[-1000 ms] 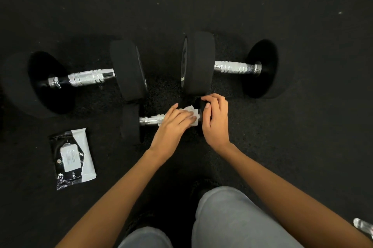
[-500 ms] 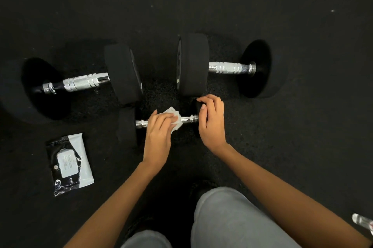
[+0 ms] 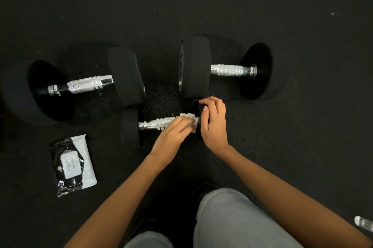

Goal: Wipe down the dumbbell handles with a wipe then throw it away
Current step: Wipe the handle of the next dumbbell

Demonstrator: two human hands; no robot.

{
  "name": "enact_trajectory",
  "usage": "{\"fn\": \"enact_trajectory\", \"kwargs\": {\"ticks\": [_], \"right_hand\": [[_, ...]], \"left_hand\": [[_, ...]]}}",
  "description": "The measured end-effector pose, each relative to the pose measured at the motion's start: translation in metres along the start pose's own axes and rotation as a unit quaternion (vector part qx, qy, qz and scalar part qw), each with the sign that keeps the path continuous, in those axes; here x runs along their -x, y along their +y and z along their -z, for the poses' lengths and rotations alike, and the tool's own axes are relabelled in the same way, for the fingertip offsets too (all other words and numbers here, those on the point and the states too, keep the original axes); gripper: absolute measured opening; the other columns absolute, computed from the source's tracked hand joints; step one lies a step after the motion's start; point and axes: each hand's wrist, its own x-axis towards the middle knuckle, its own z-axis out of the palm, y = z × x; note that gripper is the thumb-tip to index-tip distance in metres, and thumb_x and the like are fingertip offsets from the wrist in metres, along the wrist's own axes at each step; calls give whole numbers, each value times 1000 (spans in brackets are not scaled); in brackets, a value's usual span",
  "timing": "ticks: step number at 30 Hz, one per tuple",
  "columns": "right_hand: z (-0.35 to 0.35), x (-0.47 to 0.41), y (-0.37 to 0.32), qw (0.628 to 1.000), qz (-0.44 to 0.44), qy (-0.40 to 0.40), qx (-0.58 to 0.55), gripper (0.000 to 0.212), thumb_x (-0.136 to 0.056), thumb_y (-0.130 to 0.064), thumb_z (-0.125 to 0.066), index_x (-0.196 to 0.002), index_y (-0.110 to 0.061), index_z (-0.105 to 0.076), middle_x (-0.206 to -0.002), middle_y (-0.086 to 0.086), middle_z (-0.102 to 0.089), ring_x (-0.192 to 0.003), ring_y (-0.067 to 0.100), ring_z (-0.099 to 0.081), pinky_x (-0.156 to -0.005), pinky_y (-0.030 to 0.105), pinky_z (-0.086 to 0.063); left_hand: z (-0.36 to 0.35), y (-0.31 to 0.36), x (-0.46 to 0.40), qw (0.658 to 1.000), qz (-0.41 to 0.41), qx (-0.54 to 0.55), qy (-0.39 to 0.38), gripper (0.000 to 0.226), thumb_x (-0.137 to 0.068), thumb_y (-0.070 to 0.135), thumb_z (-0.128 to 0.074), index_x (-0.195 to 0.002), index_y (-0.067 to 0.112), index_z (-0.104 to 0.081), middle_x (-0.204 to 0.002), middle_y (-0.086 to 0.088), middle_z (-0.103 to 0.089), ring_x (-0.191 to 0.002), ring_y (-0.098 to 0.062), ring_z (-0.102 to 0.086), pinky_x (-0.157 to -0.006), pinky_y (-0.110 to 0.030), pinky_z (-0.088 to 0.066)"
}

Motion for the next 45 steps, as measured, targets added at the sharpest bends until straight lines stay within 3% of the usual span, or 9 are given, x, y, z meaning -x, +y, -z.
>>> {"fn": "enact_trajectory", "kwargs": {"ticks": [6, 8, 11, 14, 19, 23, 30, 38, 45], "right_hand": [[-1, 0, 1, 1000, -3, -3, 0, 33, -97, -23, -32, -113, -9, -59, -113, 2, -50, -104, 11, -43, -89, 13, -33], [-1, 0, 1, 1000, -3, -3, -3, 32, -97, -22, -33, -113, -10, -58, -113, 1, -50, -104, 11, -44, -89, 12, -32], [-1, 0, 0, 1000, -2, 1, -3, 31, -97, -21, -34, -112, -9, -59, -113, 1, -50, -103, 11, -44, -88, 13, -33], [-2, 0, 0, 1000, -2, 4, -1, 30, -97, -20, -35, -112, -9, -59, -113, 1, -50, -102, 11, -44, -87, 14, -34], [-2, 0, 1, 1000, -1, 2, 0, 31, -97, -21, -34, -113, -10, -58, -113, 0, -49, -102, 10, -44, -88, 15, -34], [-1, 0, 0, 1000, 0, -1, -1, 31, -97, -21, -33, -113, -10, -58, -113, 1, -50, -103, 10, -43, -89, 13, -32], [-1, 0, -1, 1000, -1, 1, 4, 34, -97, -23, -32, -112, -9, -59, -113, 2, -51, -102, 10, -44, -88, 13, -32], [0, 0, -2, 1000, -3, 1, 4, 34, -98, -23, -31, -112, -8, -59, -114, 3, -51, -104, 8, -43, -89, 10, -31], [0, -1, -1, 1000, 0, -1, 10, 32, -97, -21, -34, -112, -8, -59, -113, 3, -51, -104, 10, -44, -90, 10, -29]], "left_hand": [[11, -12, 23, 1000, 4, -4, 26, 34, -76, -8, -69, -108, 1, -67, -111, -10, -66, -108, -19, -56, -98, -31, -45], [19, -5, 22, 988, 97, 64, 99, 29, -83, -5, -65, -109, 4, -66, -108, -5, -68, -101, -15, -60, -91, -31, -48], [35, 6, 6, 920, 277, 192, 202, 26, -90, 8, -61, -115, 9, -63, -103, 3, -68, -95, -2, -62, -80, -12, -47], [37, 2, -4, 911, 313, 230, 141, 28, -90, 15, -62, -117, 14, -60, -95, 6, -67, -93, -3, -62, -75, -8, -42], [26, 1, -6, 958, 271, -24, 94, 35, -90, 17, -59, -124, 21, -52, -120, -1, -50, -110, -17, -41, -89, -31, -33], [16, -9, 13, 983, 163, -52, 70, 31, -95, 25, -45, -120, 14, -59, -117, -2, -59, -111, -14, -49, -96, -37, -37], [7, -11, 4, 989, 128, -73, 14, 38, -95, 23, -39, -119, 4, -61, -114, -8, -66, -107, -19, -61, -109, -36, -31], [0, 6, -42, 979, 200, -8, -49, 19, -94, 14, -48, -89, 12, -67, -81, -2, -68, -82, -18, -62, -101, -40, -39], [20, -19, -46, 954, 279, -42, -99, 31, -95, 28, -48, -97, 10, -72, -105, -11, -62, -101, -27, -54, -87, -38, -39]]}}
